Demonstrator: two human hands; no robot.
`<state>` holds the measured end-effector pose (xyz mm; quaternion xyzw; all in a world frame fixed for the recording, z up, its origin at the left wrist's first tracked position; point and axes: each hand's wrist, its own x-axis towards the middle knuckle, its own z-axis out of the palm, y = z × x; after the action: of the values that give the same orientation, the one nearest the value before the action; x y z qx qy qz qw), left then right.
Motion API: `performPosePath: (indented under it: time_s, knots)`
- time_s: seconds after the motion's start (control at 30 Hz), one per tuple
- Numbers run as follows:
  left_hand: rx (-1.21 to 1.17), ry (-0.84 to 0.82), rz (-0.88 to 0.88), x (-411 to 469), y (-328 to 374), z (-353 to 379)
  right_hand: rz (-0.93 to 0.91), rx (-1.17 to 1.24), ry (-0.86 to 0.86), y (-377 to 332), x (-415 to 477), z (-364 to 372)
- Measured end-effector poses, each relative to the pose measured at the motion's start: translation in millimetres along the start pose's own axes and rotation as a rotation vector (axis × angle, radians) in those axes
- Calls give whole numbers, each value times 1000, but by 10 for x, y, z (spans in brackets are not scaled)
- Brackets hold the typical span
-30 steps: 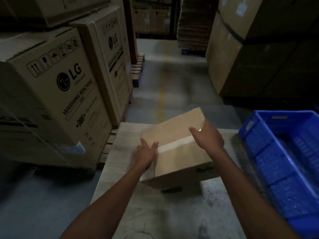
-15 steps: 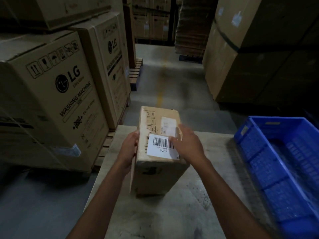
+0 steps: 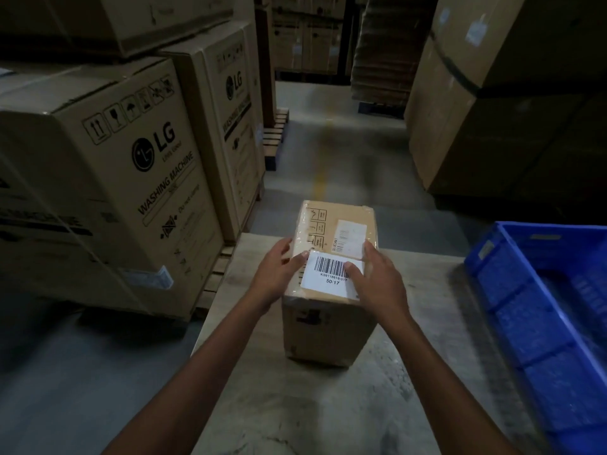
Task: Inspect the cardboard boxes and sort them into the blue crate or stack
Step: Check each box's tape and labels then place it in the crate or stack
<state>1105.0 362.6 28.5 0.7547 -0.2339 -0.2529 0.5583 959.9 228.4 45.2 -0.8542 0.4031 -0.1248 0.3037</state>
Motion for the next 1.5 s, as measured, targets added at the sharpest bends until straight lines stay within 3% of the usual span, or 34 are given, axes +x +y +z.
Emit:
performPosePath:
  time_s: [0.07,0.13,0.2,0.3,0.7,0.83,1.07,1.3,1.4,1.5]
  knots:
    - [312,259,228,-47,13,-11,-61,-16,134,32,-85,11]
    - [427,363,530,-196,25,16,-227,-2,286,61,-210,46]
    - [480,271,640,-359,-20,91,-355,44,357,94,-335,124]
    - [821,93,678,-532,-204,247,-423,-36,295,90,-483,267]
    - [1034,45,515,-524,-116,229,-422,-302,174,49,-368,222]
    - [1067,40,560,-364,139,123,-424,-285,167,-11,-282,74]
    - [1115,-174,440,-161,144,130,-345,-401,-52,-95,-119,38]
    - [987,-61,506,127,303,123,-341,-419,-32,-234,146,-160]
    - [1101,-131,519,259,228,158,-347,-451,-124,-236,204,-51]
    - [1137,-86,536,438,394,155,-400,-520,-94,-280,256,-52]
